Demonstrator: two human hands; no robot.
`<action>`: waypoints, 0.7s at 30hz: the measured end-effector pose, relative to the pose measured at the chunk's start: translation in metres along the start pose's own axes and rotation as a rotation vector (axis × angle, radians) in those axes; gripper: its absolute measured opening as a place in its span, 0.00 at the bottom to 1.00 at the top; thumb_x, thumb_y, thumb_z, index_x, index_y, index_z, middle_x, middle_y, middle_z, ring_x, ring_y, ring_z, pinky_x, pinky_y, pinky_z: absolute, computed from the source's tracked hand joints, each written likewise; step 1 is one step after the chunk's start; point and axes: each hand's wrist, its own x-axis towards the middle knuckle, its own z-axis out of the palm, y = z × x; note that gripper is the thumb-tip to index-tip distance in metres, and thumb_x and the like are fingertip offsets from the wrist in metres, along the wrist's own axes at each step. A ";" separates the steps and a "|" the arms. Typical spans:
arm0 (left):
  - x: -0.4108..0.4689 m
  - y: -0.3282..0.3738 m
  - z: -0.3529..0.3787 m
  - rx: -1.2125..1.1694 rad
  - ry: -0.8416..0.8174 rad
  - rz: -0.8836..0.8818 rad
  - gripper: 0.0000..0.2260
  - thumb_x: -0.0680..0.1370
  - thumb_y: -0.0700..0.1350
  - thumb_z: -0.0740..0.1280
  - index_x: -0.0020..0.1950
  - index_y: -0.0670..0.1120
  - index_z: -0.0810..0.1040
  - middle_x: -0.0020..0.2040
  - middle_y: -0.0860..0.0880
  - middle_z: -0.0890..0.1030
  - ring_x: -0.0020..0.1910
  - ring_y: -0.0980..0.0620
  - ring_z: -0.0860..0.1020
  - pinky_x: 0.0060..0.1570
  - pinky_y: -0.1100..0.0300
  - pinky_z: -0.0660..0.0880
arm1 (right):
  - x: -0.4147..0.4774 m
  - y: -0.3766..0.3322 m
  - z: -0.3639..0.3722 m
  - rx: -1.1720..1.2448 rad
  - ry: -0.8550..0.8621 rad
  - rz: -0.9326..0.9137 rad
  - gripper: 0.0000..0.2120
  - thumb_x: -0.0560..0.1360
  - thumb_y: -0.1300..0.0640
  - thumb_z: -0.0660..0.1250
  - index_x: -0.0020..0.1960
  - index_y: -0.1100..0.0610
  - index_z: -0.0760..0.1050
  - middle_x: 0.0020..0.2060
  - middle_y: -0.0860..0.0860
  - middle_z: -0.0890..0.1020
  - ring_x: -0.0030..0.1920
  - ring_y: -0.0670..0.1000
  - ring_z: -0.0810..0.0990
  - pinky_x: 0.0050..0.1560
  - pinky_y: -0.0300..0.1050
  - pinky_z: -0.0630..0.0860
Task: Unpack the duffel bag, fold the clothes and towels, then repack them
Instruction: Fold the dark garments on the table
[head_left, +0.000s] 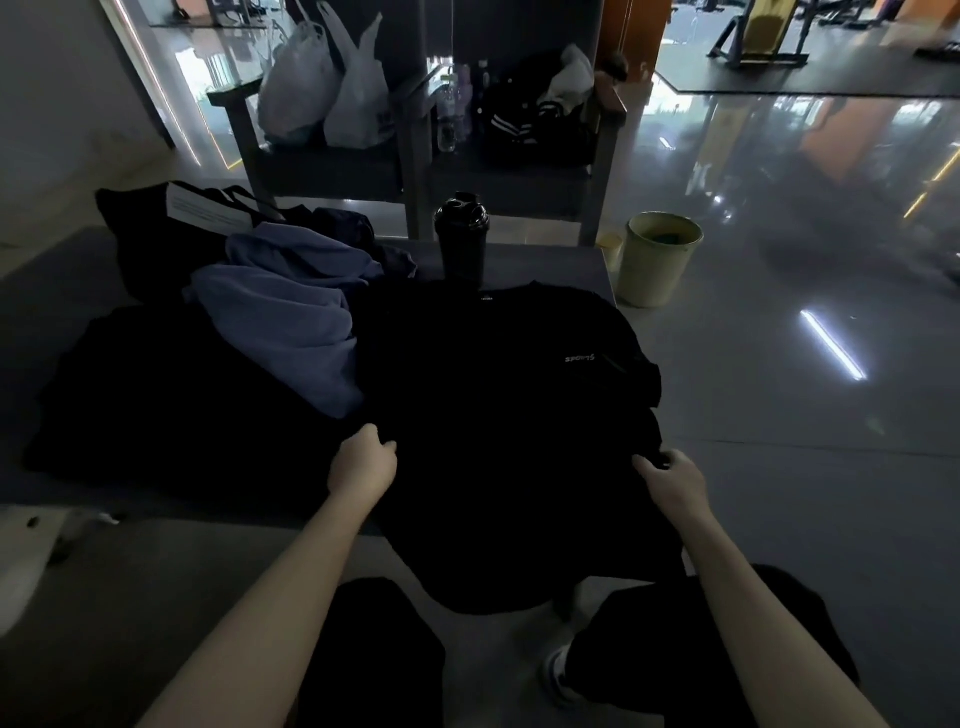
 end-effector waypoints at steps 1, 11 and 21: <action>0.002 0.003 -0.003 -0.077 0.028 -0.003 0.08 0.81 0.45 0.59 0.48 0.41 0.69 0.45 0.43 0.74 0.44 0.44 0.74 0.43 0.54 0.70 | 0.000 0.002 -0.003 -0.043 0.036 -0.015 0.10 0.77 0.54 0.64 0.50 0.62 0.73 0.44 0.58 0.79 0.38 0.51 0.75 0.33 0.43 0.67; 0.012 0.030 -0.024 -0.583 0.038 -0.023 0.14 0.79 0.40 0.63 0.63 0.37 0.71 0.50 0.42 0.77 0.45 0.46 0.75 0.46 0.56 0.70 | -0.040 -0.014 0.001 -0.161 -0.086 -0.367 0.11 0.77 0.56 0.65 0.44 0.64 0.80 0.44 0.56 0.80 0.43 0.55 0.79 0.43 0.46 0.73; -0.011 -0.009 0.011 0.051 -0.001 0.022 0.04 0.79 0.43 0.62 0.47 0.43 0.70 0.54 0.39 0.76 0.51 0.40 0.75 0.50 0.51 0.74 | -0.040 0.003 0.000 -0.203 0.189 -0.409 0.17 0.76 0.67 0.61 0.64 0.64 0.72 0.62 0.60 0.71 0.60 0.59 0.74 0.55 0.40 0.68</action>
